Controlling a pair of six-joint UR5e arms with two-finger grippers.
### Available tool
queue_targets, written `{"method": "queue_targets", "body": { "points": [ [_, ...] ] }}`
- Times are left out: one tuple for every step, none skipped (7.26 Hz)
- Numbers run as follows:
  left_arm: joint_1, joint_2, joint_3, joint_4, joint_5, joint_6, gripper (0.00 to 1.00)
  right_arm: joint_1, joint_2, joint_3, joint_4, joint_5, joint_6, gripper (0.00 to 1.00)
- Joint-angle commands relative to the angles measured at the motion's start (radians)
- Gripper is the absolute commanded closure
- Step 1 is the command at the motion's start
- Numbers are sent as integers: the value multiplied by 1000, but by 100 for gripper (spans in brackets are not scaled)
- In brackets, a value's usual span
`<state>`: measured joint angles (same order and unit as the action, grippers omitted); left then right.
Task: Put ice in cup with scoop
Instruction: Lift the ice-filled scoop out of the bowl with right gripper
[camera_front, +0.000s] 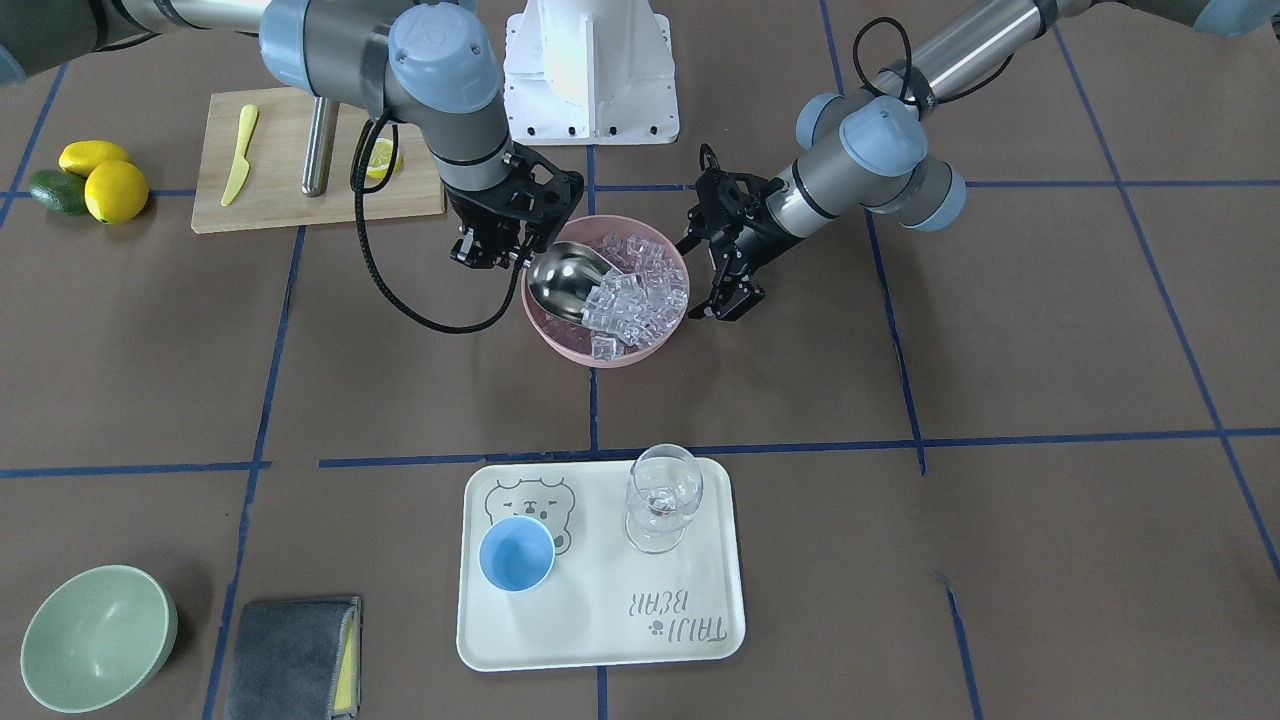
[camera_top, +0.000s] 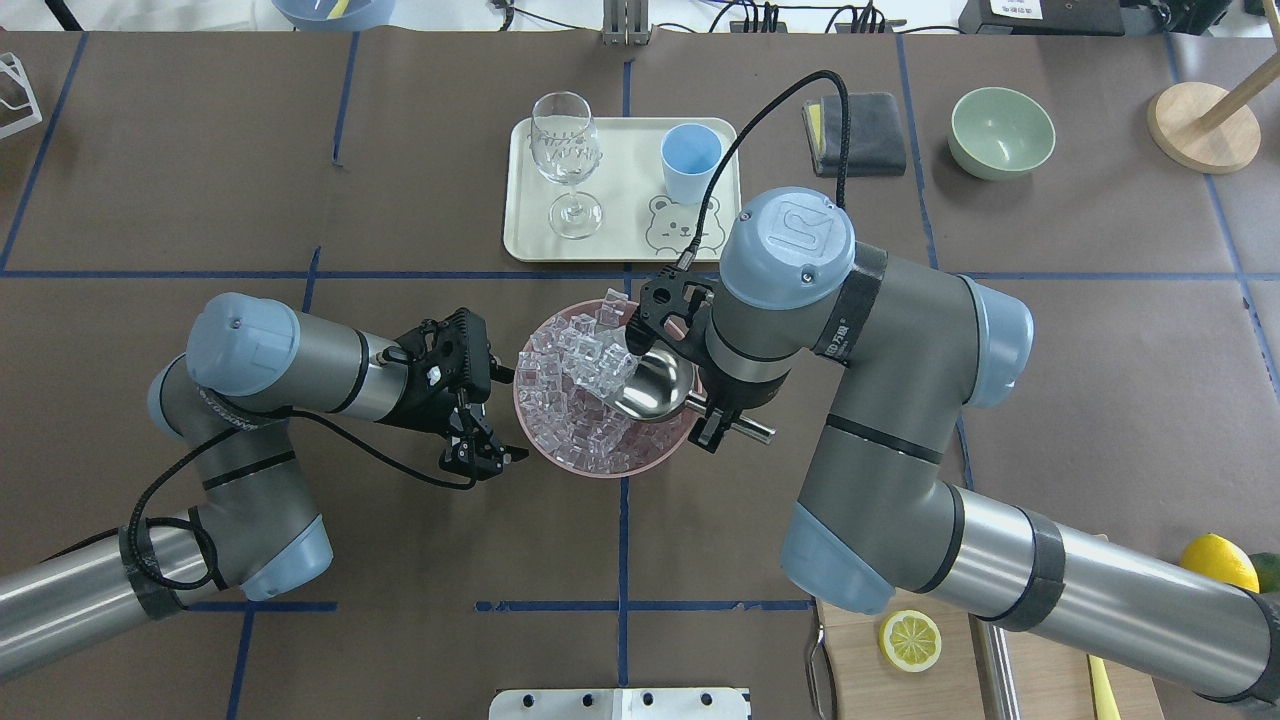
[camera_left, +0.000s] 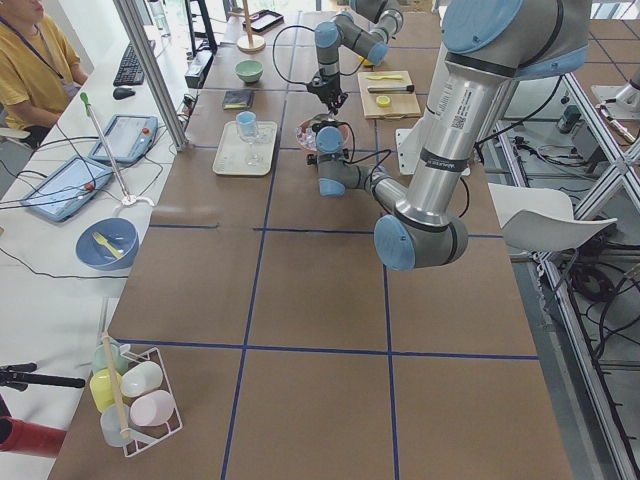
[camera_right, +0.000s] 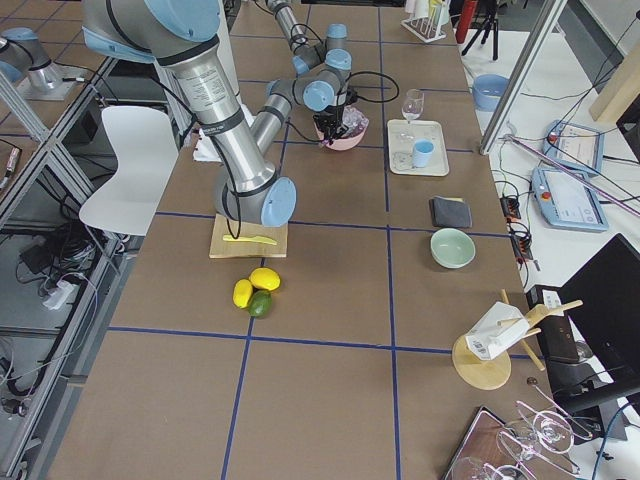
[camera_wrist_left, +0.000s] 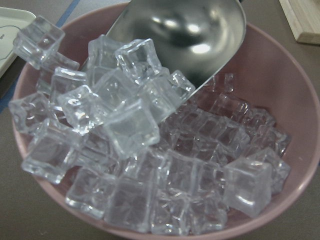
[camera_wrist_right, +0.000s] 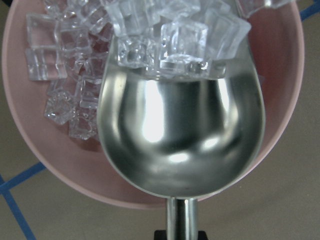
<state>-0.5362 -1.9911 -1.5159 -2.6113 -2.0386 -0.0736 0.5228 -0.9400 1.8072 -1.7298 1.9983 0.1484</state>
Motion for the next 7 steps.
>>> {"method": "queue_targets", "body": {
  "points": [
    [-1,0,-3,0,0,0,0,-23,-32,49,9,-32,49,100],
    [-2,0,-3,0,0,0,0,-26,-33,56,9,-38,51,100],
    [-2,0,-4,0,0,0,0,-30,-36,76,9,-56,69,100],
    [-2,0,-9,0,0,-2,0,-44,-54,107,9,-61,92,100],
    [-2,0,-9,2,0,-2,0,-44,-57,121,9,-62,97,100],
    [-4,0,-9,2,0,-2,0,-44,-63,129,21,-72,115,100],
    [-4,0,-9,2,-2,-2,0,-46,-109,135,136,-72,156,100]
  ]
}}
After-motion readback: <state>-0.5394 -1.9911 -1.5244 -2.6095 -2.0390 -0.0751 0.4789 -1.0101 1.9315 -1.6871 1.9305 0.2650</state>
